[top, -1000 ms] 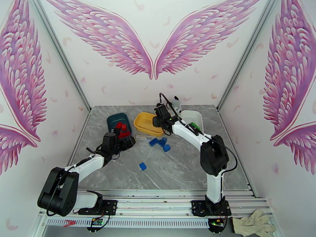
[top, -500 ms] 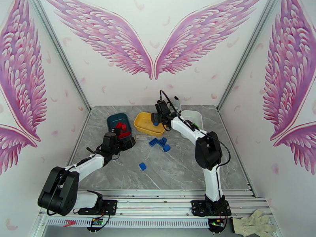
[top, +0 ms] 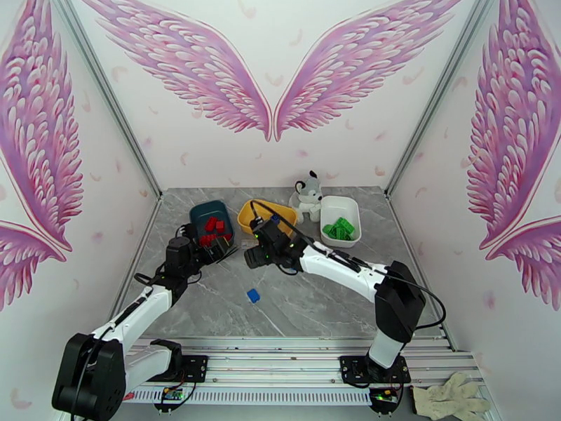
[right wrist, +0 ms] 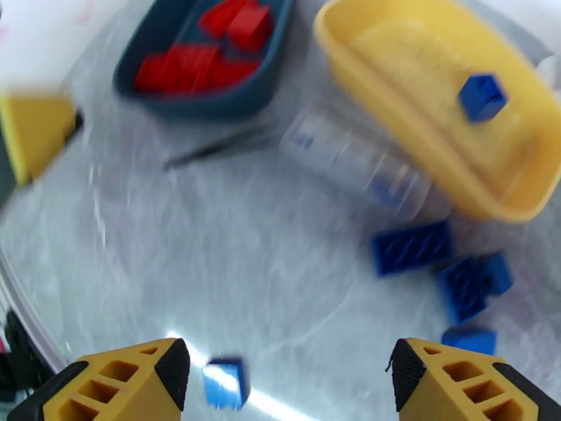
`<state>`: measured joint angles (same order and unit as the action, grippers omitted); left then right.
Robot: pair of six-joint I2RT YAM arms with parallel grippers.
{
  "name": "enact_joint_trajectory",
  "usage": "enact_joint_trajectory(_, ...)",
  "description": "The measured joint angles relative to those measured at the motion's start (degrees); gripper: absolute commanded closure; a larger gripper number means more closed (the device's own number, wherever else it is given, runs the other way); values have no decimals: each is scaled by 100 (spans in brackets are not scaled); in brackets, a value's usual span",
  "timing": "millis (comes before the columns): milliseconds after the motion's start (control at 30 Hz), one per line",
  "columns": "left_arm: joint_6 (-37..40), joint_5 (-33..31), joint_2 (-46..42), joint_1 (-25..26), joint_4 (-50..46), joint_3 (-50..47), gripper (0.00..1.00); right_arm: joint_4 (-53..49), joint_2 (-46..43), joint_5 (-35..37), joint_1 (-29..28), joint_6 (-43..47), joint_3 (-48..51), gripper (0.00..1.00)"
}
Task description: Sort the legos into containers by color
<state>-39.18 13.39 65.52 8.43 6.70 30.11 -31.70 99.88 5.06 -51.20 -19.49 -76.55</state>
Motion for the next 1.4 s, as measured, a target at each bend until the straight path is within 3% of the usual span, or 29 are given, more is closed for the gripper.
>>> enact_joint_trajectory(300, -310, 330, 245, -466, 136, -210, 1, -146, 223, -190, -605, -20, 485, 25)
enact_joint_trajectory(833, -437, 549, 269, -505, 304, -227, 1, -212, 1355, -15, -957, -22, 160, 37)
enact_joint_trajectory(1400, -457, 614, 304, -505, 409, -236, 1, -153, 1445, 164, -977, -136, 31, 66)
